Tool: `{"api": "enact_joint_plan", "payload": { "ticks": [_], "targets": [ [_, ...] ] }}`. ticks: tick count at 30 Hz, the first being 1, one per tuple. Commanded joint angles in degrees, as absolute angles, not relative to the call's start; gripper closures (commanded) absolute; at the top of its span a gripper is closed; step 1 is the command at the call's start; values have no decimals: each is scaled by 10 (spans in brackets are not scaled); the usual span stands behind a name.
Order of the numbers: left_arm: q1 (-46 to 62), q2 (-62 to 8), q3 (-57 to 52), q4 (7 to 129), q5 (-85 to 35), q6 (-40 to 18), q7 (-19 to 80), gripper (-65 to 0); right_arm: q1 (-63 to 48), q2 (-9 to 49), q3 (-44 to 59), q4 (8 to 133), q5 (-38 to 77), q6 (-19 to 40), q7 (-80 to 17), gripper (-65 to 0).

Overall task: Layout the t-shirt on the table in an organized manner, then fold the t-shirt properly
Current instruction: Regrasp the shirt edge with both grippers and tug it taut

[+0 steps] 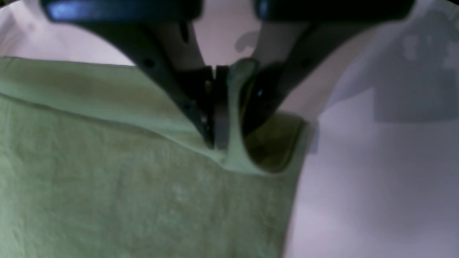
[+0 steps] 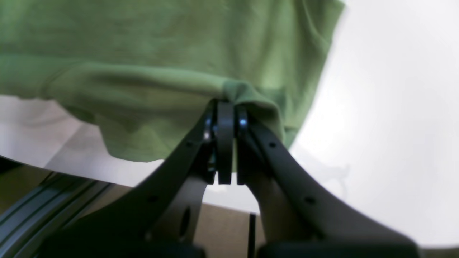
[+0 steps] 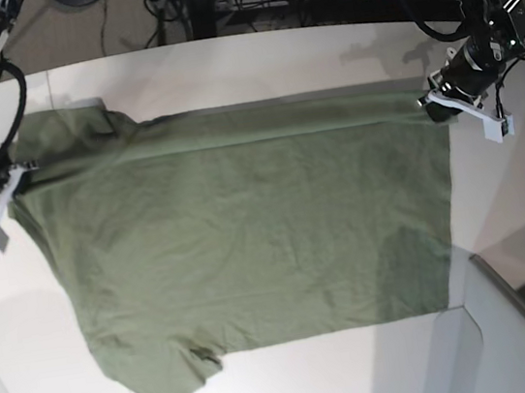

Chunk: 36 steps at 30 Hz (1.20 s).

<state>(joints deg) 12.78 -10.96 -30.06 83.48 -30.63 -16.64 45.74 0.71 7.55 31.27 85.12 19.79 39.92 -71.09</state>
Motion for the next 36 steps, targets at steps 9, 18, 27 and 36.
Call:
{"api": "enact_joint_plan", "payload": {
  "ticks": [9,18,27,36],
  "targets": [
    [98,-118,-306,807,-314,-168,446,0,53,83,300,822,204,360,-680,0],
    [88,-118,-309,805,-314,-168,445,0,97,84,281,781,204,360,-675,0],
    [69,-123,-310,762,-314,-168,443,0,111,98,251,733,204,359,-631,0],
    [65,-123,-310,751,-314,-168,407,0,117,98,251,733,204,359,-619,0]
  ]
}}
